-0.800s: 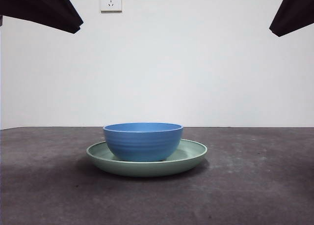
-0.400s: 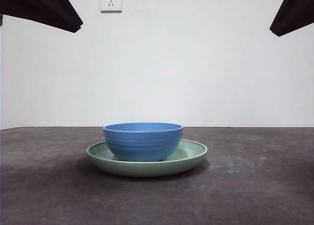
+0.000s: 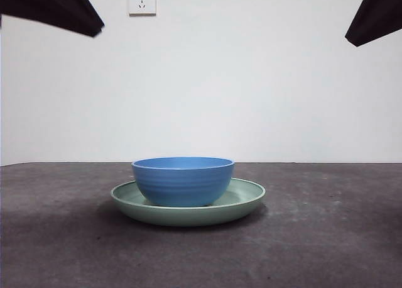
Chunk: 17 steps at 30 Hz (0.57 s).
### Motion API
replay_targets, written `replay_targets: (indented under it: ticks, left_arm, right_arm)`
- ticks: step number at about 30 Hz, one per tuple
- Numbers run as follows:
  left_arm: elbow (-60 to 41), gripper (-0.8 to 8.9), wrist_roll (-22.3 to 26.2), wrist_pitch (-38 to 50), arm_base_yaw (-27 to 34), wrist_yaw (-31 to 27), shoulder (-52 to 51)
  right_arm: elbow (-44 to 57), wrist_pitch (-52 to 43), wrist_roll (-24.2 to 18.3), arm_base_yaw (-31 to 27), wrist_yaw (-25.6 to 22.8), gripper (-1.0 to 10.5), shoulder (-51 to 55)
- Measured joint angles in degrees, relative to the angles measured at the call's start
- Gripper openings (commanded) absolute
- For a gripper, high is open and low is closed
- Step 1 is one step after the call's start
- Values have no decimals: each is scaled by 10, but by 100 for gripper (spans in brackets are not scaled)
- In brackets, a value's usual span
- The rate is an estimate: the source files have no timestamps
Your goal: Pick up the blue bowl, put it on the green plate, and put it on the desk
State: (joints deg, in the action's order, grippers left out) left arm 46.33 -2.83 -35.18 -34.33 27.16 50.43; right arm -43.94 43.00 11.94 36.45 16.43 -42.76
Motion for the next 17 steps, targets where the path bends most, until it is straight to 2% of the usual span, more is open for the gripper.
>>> replay_targets:
  ticks: [3, 9, 13, 17]
  left_arm:
    - [-1, 14, 35, 36, 28, -41, -43]
    - [-23, 14, 57, 174, 133, -151, -140]
    - [-74, 14, 69, 245, 207, -206, -216]
    - [-143, 14, 79, 290, 253, -241, -283]
  right_arm:
    - [0, 0, 0, 0, 0, 8, 0]
    - [0, 0, 0, 0, 0, 8, 0]
    - [0, 0, 0, 0, 0, 8, 0]
    - [0, 0, 0, 0, 0, 8, 0]
